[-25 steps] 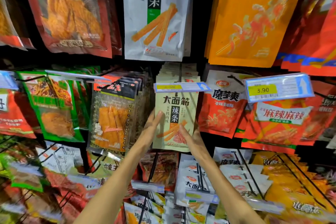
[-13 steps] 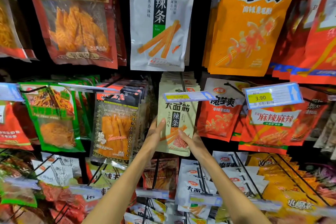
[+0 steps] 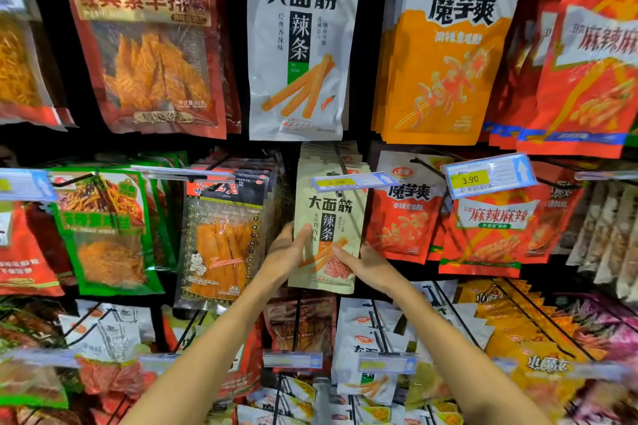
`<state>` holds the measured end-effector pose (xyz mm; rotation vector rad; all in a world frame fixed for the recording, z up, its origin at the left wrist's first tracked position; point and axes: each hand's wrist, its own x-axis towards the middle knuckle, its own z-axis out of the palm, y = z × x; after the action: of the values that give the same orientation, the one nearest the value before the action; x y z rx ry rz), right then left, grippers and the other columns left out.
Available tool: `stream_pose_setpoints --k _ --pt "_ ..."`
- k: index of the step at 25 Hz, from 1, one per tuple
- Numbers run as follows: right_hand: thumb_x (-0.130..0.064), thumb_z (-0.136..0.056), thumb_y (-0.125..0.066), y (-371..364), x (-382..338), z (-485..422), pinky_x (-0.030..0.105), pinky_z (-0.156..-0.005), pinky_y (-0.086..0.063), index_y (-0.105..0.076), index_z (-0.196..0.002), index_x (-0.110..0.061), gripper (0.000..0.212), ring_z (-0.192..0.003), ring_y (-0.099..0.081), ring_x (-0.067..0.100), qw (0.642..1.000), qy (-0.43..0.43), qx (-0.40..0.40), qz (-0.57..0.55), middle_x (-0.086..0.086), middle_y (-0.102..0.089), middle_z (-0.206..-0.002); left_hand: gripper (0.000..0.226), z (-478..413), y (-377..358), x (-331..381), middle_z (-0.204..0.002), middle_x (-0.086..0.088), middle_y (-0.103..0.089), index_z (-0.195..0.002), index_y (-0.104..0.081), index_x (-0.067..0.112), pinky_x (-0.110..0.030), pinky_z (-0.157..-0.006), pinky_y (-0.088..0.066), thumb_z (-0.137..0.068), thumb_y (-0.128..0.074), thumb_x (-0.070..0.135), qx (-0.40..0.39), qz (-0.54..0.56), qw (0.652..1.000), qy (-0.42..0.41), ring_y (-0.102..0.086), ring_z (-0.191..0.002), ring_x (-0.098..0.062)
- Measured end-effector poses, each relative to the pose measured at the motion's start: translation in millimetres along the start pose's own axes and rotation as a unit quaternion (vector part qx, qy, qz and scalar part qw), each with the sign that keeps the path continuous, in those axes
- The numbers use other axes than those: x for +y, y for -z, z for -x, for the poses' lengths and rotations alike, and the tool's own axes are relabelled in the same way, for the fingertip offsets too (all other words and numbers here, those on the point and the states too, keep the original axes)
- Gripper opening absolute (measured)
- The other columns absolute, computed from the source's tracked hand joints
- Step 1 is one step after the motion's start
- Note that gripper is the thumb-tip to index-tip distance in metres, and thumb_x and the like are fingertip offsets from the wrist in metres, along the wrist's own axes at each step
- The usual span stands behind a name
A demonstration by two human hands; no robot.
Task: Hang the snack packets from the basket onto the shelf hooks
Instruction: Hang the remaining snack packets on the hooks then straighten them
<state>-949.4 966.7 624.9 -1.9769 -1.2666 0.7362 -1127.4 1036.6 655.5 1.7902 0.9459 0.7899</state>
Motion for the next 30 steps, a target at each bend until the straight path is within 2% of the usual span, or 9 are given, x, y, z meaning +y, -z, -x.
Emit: stream_pose_setpoints --k 2,4,7,10,13,15,23,27,30 --pt "-0.098 -0.059 -0.042 6.6 3.9 -2.8 0.038 -0.116 -0.031 -0.022 -0.155 -0.021 0.124 -0.144 -0.031 0.021 0.998 -0.003 -0.008 0.059 -0.002 -0.026 -0.160 0.057 -0.2 5.0 -3.2 -0.147 0.000 -0.045 -0.147 -0.035 0.018 -0.026 -0.098 -0.030 -0.102 -0.034 0.051 -0.026 -0.090 0.996 -0.007 -0.040 -0.137 -0.021" --pt "-0.089 -0.064 -0.046 14.1 -9.6 21.3 0.034 -0.113 -0.034 -0.019 -0.155 -0.014 0.120 -0.142 -0.034 0.023 0.992 -0.002 -0.008 0.126 0.003 -0.029 -0.158 0.057 1.7 9.1 -12.0 -0.144 -0.008 -0.045 -0.143 -0.037 0.013 -0.031 -0.097 -0.035 -0.102 -0.033 0.051 -0.062 -0.198 0.978 0.001 -0.042 -0.132 -0.027" --pt "-0.065 -0.088 -0.051 22.5 -8.6 42.0 0.036 -0.106 -0.039 -0.022 -0.153 -0.012 0.089 -0.138 -0.038 0.029 0.963 0.002 -0.004 0.268 0.011 -0.032 -0.155 0.044 12.5 12.6 -25.8 -0.117 -0.016 -0.054 -0.119 -0.050 0.007 -0.036 -0.085 -0.047 -0.100 -0.041 0.045 -0.089 -0.380 0.920 -0.024 -0.054 -0.112 -0.034" --pt "-0.054 -0.091 -0.054 27.9 -1.3 55.9 0.044 -0.104 -0.042 -0.030 -0.150 -0.015 0.074 -0.134 -0.041 0.032 0.931 0.000 0.018 0.364 0.011 -0.038 -0.151 0.037 30.7 11.4 -25.7 -0.098 -0.012 -0.060 -0.093 -0.051 0.009 -0.040 -0.077 -0.049 -0.096 -0.045 0.045 -0.060 -0.491 0.866 -0.066 -0.058 -0.099 -0.034" --pt "-0.052 -0.094 -0.052 30.7 2.1 74.0 0.047 -0.105 -0.039 -0.033 -0.149 -0.017 0.068 -0.135 -0.037 0.032 0.903 -0.011 0.025 0.428 0.009 -0.038 -0.150 0.039 49.4 4.5 -10.0 -0.108 -0.008 -0.063 -0.110 -0.057 0.012 -0.042 -0.085 -0.045 -0.096 -0.044 0.046 -0.040 -0.566 0.819 -0.084 -0.056 -0.108 -0.031" --pt "-0.051 -0.096 -0.049 33.3 2.7 85.7 0.048 -0.106 -0.036 -0.031 -0.150 -0.017 0.067 -0.136 -0.034 0.033 0.890 -0.021 0.025 0.455 0.011 -0.035 -0.150 0.041 58.9 -2.3 1.7 -0.115 -0.008 -0.062 -0.121 -0.054 0.015 -0.044 -0.090 -0.042 -0.098 -0.042 0.046 -0.052 -0.586 0.803 -0.095 -0.051 -0.115 -0.032" --pt "-0.049 -0.099 -0.047 71.3 14.5 108.4 0.051 -0.106 -0.036 -0.032 -0.149 -0.016 0.062 -0.138 -0.030 0.035 0.873 -0.047 0.024 0.485 0.012 -0.031 -0.153 0.045 60.2 -60.2 46.5 -0.134 -0.011 -0.052 -0.128 -0.053 0.014 -0.043 -0.093 -0.044 -0.097 -0.045 0.046 -0.084 -0.545 0.819 -0.162 -0.047 -0.124 -0.033" --pt "-0.048 -0.097 -0.049 98.7 23.3 103.4 0.050 -0.103 -0.037 -0.038 -0.145 -0.014 0.060 -0.134 -0.037 0.036 0.869 -0.041 0.054 0.489 0.014 -0.036 -0.149 0.044 42.1 -95.8 62.5 -0.118 -0.014 -0.062 -0.124 -0.054 0.011 -0.041 -0.095 -0.045 -0.096 -0.046 0.045 -0.060 -0.534 0.822 -0.190 -0.051 -0.120 -0.035" --pt "-0.047 -0.097 -0.049 115.7 31.5 91.2 0.047 -0.096 -0.041 -0.042 -0.139 -0.012 0.055 -0.128 -0.044 0.036 0.867 -0.023 0.071 0.492 0.015 -0.043 -0.142 0.037 22.8 -115.0 71.4 -0.117 -0.012 -0.061 -0.122 -0.054 0.013 -0.041 -0.091 -0.047 -0.094 -0.047 0.037 -0.027 -0.507 0.836 -0.206 -0.053 -0.116 -0.033"
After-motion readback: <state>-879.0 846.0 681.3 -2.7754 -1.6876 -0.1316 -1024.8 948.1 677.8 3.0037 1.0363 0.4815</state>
